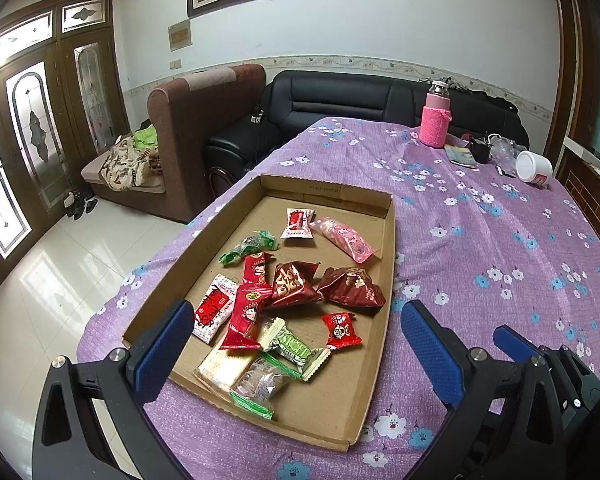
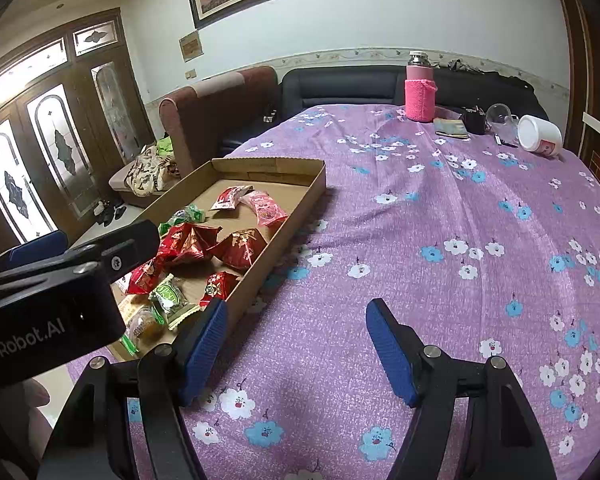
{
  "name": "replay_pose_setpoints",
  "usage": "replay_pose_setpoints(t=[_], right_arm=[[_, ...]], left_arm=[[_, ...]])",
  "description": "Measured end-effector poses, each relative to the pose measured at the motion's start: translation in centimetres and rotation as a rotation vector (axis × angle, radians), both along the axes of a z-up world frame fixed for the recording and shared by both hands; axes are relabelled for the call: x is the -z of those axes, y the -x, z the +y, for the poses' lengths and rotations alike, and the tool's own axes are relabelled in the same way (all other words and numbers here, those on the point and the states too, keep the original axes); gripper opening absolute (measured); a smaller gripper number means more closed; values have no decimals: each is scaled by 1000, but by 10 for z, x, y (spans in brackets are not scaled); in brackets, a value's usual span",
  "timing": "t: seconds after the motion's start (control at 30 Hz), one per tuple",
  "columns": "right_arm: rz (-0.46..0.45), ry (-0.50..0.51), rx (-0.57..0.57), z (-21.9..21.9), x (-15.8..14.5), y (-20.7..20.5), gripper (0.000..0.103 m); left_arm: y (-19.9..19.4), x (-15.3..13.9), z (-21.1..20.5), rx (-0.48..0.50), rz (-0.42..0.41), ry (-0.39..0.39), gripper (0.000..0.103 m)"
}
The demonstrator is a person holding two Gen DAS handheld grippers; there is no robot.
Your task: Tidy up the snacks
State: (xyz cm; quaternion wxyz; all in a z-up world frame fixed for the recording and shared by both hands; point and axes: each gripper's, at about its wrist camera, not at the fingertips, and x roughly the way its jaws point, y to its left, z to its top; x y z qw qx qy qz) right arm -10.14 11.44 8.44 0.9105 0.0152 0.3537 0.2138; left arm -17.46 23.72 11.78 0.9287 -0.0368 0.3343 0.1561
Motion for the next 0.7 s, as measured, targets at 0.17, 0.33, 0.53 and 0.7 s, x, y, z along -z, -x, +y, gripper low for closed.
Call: replay_pose_setpoints(t=[0.17, 0.33, 0.53, 0.7], right_arm=[[0, -1, 0, 0, 1, 1, 76], [-14, 0, -1, 1, 1, 3, 76], [-44, -6, 11, -3, -5, 5, 76], [-53, 7, 8, -3, -9, 5, 76]], left_arm=[[0, 0, 0, -3, -2, -2, 103], [17, -12, 4, -96, -119, -54, 103], [54, -36, 16, -169, -329, -43, 103], [43, -29, 29, -111, -269, 39, 103]])
